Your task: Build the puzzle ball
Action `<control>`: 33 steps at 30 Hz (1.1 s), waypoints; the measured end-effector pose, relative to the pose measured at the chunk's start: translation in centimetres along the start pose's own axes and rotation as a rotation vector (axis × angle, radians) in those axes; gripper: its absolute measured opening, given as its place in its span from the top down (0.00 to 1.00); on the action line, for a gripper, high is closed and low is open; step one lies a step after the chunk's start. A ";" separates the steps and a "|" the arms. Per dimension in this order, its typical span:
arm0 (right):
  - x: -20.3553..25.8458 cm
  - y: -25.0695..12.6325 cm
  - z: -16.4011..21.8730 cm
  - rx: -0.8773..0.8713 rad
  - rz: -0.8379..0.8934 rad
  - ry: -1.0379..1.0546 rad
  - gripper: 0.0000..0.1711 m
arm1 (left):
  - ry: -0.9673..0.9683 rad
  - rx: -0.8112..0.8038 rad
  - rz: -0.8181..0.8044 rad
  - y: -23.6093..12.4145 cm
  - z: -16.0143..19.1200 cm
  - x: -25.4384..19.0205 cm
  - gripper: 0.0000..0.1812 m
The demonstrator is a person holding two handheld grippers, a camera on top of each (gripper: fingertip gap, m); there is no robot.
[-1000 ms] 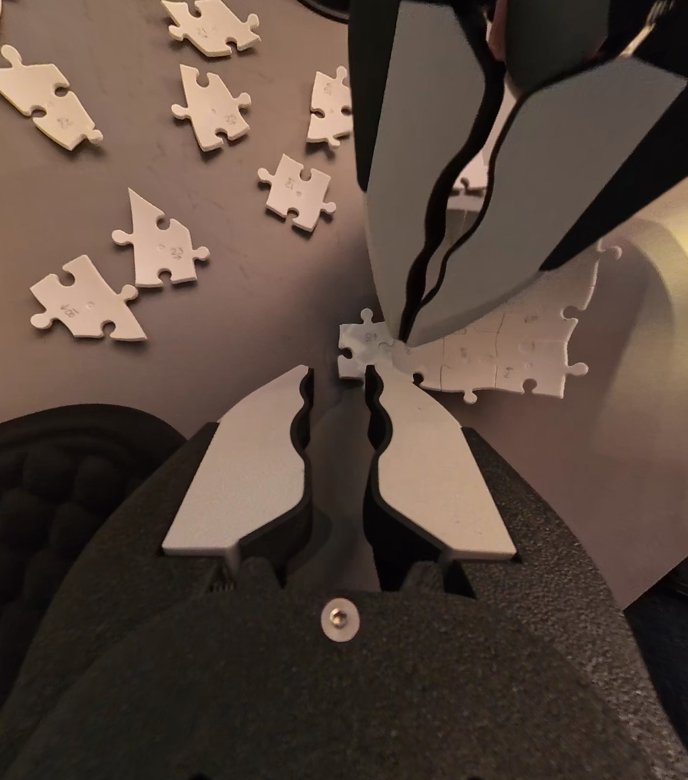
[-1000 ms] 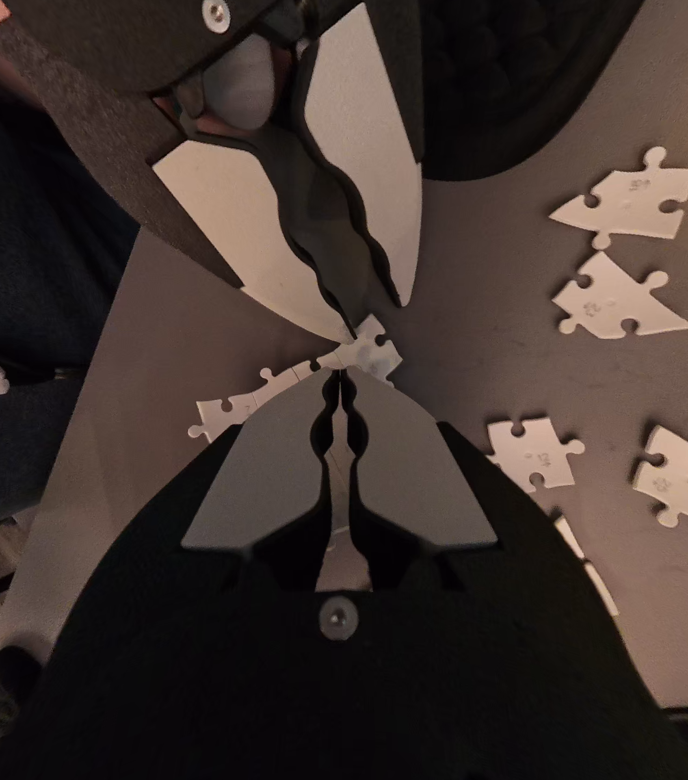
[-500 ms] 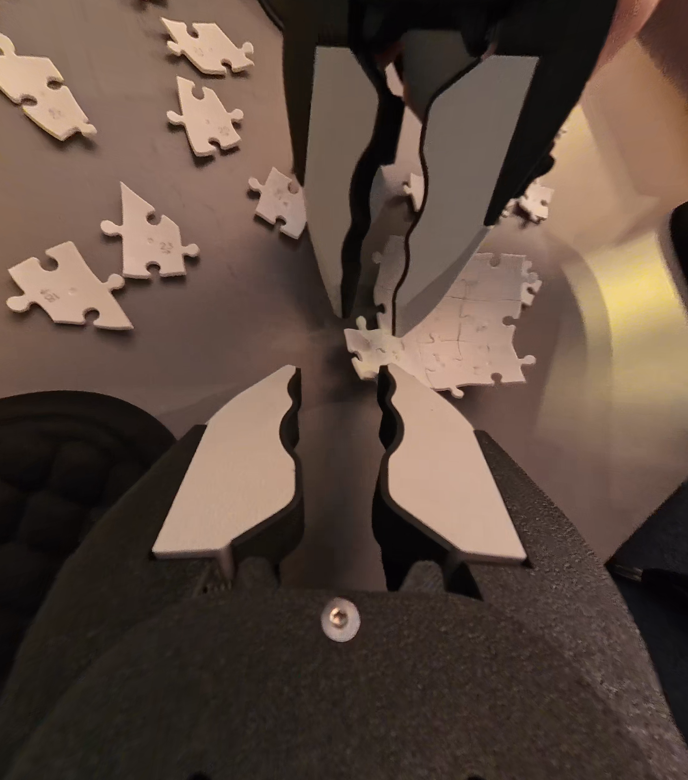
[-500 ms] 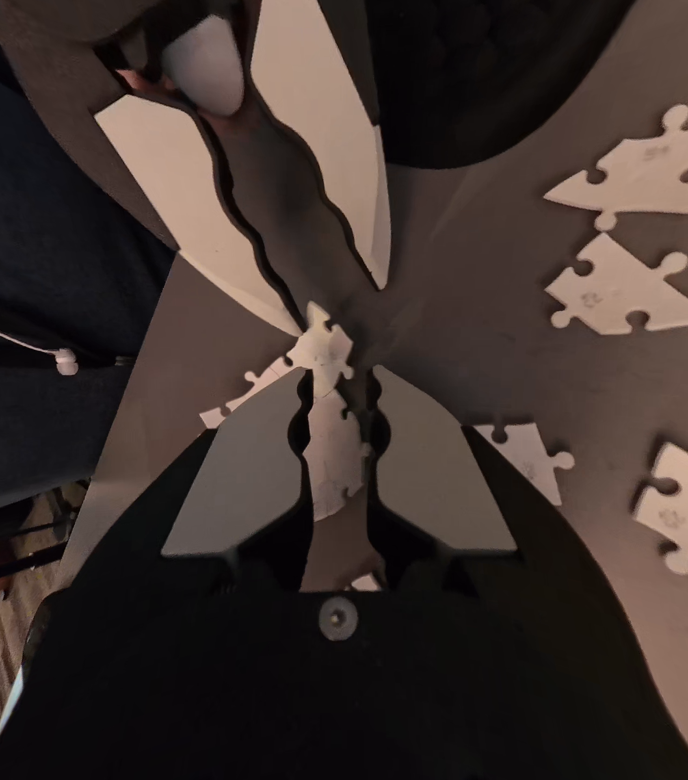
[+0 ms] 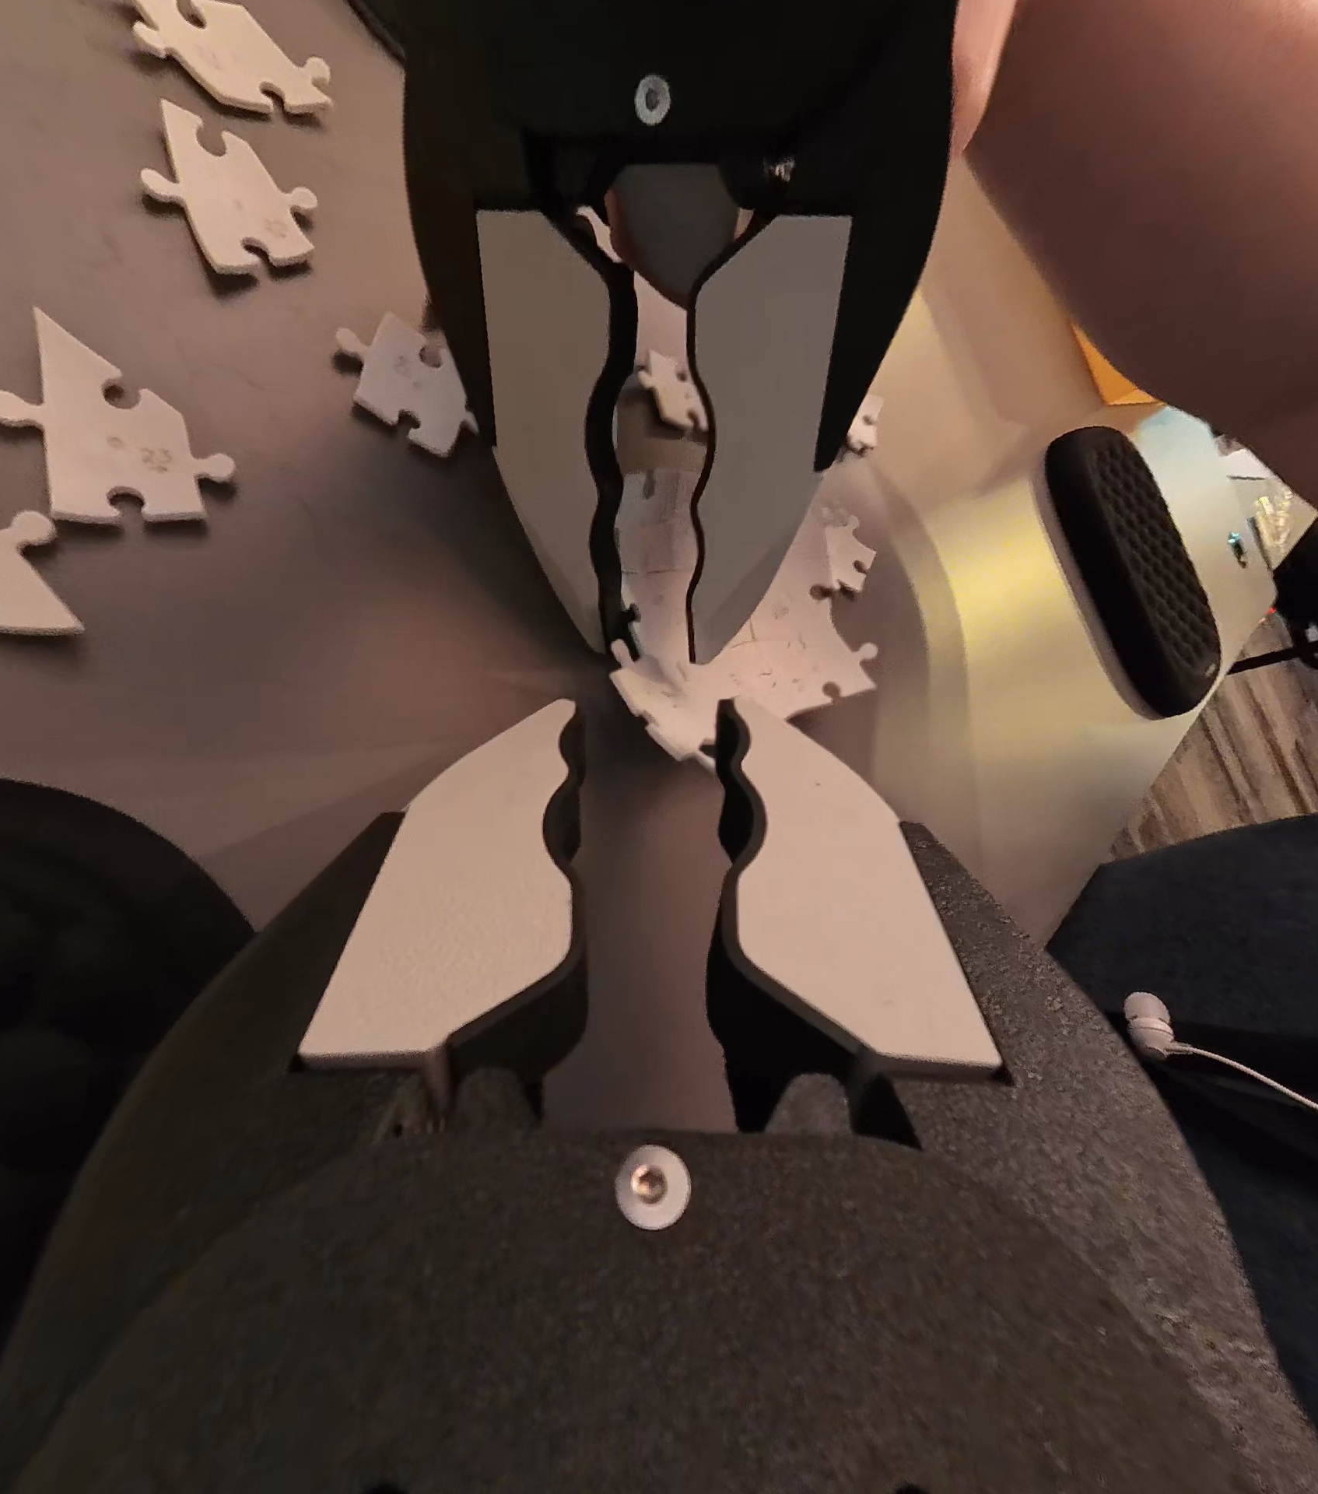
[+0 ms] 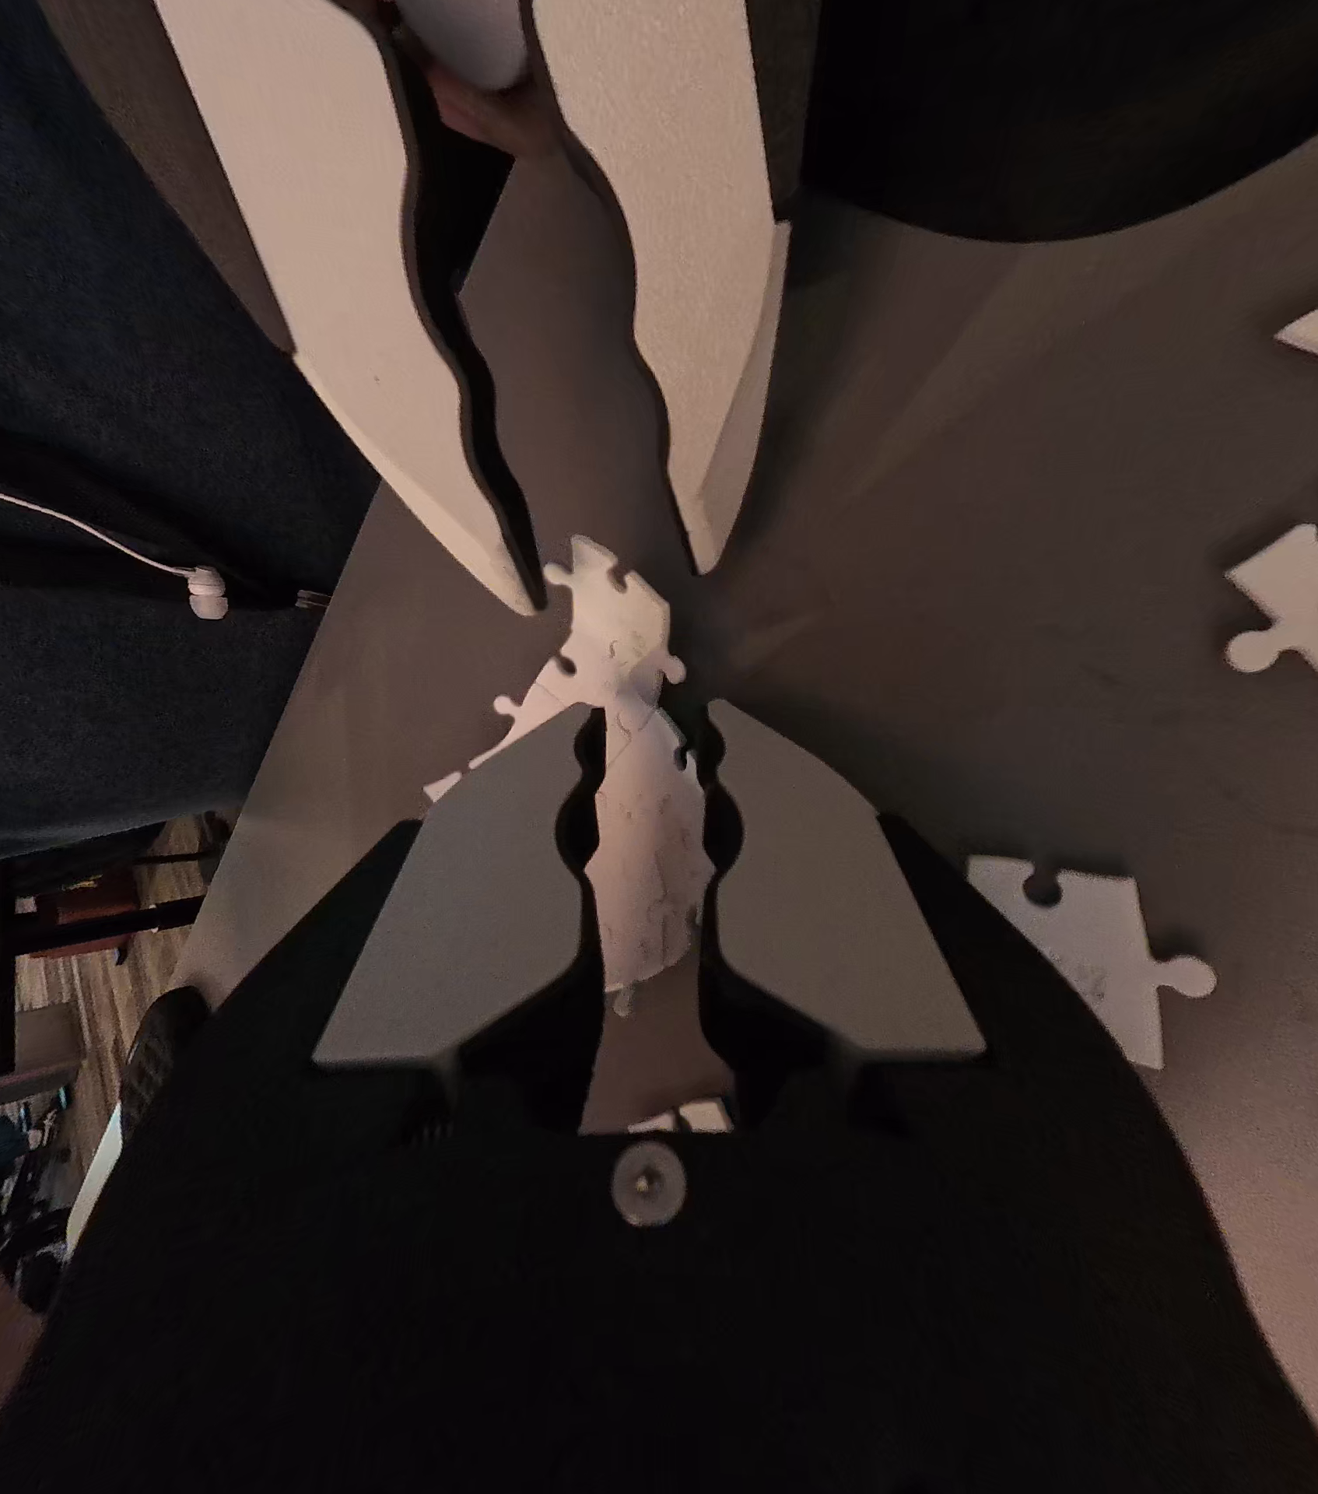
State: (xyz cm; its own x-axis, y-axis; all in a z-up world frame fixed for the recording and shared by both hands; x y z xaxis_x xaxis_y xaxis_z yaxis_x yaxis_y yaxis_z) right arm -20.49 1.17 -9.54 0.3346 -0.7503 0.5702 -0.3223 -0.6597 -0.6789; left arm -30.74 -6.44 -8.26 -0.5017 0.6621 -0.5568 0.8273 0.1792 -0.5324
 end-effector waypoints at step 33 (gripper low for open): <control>-1.2 0.6 -0.7 0.101 -0.214 0.025 0.91 | -0.068 0.060 0.044 0.7 1.3 -0.5 0.84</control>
State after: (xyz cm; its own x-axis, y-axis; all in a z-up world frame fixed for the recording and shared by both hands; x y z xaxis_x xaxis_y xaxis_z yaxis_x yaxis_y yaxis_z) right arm -21.73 1.68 -10.28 0.3632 -0.5957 0.7164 -0.1559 -0.7969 -0.5836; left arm -30.21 -7.62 -9.20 -0.4824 0.6174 -0.6214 0.8336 0.1056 -0.5422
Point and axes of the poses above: each gripper's, where its closed fingertips meet, y out along the fingers, z out of its underside, x = y × z across the jaws, the point moved 8 cm from there along -y, back along the fingers, and after that the axes turned 3 degrees about z, right-handed, at the moved point
